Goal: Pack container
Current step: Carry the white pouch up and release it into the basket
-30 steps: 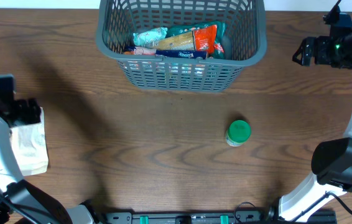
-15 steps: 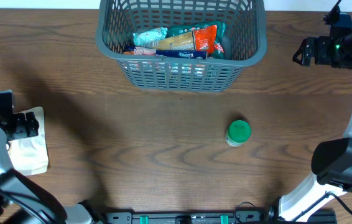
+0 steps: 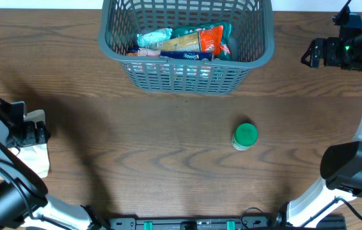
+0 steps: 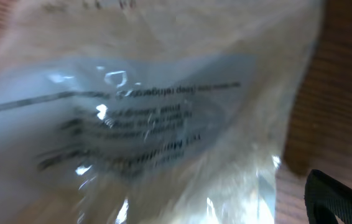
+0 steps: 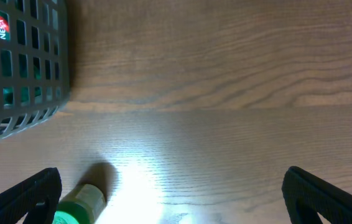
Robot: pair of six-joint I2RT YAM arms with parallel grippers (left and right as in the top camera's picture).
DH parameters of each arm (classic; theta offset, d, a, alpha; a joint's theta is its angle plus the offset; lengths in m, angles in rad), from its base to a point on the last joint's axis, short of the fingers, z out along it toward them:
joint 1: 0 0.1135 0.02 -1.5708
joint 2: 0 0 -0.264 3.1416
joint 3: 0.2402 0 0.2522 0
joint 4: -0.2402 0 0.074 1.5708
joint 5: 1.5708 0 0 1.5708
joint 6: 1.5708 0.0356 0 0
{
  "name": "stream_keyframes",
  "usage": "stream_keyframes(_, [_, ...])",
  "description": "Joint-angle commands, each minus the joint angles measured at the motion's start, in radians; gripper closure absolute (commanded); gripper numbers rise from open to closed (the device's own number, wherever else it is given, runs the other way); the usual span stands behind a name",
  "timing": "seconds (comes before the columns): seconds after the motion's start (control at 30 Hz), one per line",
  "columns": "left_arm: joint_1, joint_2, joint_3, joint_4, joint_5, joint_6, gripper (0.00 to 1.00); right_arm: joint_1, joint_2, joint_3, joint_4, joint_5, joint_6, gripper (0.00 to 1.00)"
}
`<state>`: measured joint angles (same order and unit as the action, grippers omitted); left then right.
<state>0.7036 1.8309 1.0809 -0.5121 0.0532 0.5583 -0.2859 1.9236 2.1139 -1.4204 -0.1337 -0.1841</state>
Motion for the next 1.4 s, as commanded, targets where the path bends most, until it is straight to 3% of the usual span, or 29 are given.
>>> stream_keyframes(0.0, [0.005,0.046,0.002,0.006,0.008,0.014,0.01,-0.002,-0.005,0.001,-0.001,0.006,0.017,0.01])
stream_keyframes(0.13, [0.005,0.06,0.002,0.007,0.019,0.013,0.0,-0.002,-0.005,0.001,-0.003,0.006,0.035,0.01])
stream_keyframes(0.2, [0.005,0.058,0.002,0.008,0.019,0.013,0.08,-0.002,-0.005,0.001,-0.003,0.006,0.038,0.01])
stream_keyframes(0.5, [-0.01,0.038,0.006,-0.008,0.069,0.001,0.71,-0.002,-0.005,0.001,-0.005,0.006,0.037,0.01])
stream_keyframes(0.57, [-0.026,0.015,0.014,-0.028,0.069,-0.024,0.74,-0.002,-0.005,0.001,-0.005,0.006,0.029,0.01])
stream_keyframes(0.63, [-0.048,-0.02,0.024,-0.057,0.068,-0.047,0.91,-0.002,-0.005,0.001,-0.005,0.006,0.021,0.01])
stream_keyframes(0.67, [-0.064,-0.047,0.035,-0.082,0.068,-0.06,0.94,-0.002,-0.005,0.001,-0.005,0.006,0.018,0.01])
stream_keyframes(0.87, [-0.186,-0.206,0.125,-0.226,0.067,-0.166,0.94,-0.002,-0.005,0.001,-0.004,0.006,-0.016,0.01])
stream_keyframes(1.07, [-0.335,-0.318,0.4,-0.448,0.071,-0.305,0.94,-0.002,-0.005,0.001,-0.005,0.006,-0.035,0.01])
stream_keyframes(1.2, [-0.467,-0.32,0.661,-0.523,0.071,-0.305,0.94,-0.002,-0.005,0.001,-0.006,0.006,-0.039,0.01])
stream_keyframes(1.37, [-0.671,-0.284,0.877,-0.404,0.071,-0.159,0.94,-0.001,-0.005,0.001,-0.013,0.002,-0.038,0.01])
